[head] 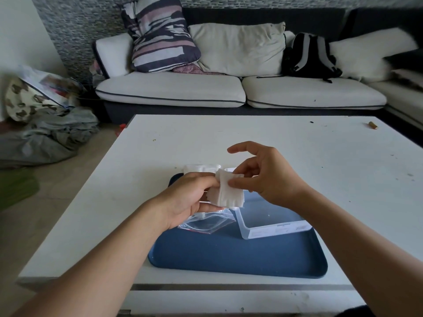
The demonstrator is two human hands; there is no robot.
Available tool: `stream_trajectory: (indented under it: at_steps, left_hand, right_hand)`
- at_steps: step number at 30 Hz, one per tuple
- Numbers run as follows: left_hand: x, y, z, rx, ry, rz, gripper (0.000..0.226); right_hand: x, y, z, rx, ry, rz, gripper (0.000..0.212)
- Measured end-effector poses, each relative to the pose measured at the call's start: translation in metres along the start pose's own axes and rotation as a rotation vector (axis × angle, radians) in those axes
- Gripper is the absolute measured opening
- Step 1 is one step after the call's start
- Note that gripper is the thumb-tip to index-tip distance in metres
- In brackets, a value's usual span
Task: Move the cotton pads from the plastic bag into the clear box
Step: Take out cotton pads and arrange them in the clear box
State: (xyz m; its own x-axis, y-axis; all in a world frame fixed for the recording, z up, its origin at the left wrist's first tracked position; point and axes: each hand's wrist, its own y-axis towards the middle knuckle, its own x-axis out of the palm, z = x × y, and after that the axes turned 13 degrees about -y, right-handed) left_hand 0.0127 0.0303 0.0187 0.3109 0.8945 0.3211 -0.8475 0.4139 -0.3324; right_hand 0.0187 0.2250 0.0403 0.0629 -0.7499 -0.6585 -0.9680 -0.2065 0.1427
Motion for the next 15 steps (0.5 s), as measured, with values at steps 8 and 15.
stream_trajectory:
  at_steps: [8, 15]
  left_hand:
    - [0.006, 0.001, -0.005, 0.097, 0.082, 0.017, 0.035]
    - [0.004, 0.010, -0.007, 0.456, 0.088, 0.127, 0.031]
  right_hand:
    - [0.005, -0.001, 0.000, -0.028, -0.019, 0.071, 0.051]
    - [0.017, -0.002, -0.002, 0.083, 0.205, 0.134, 0.073]
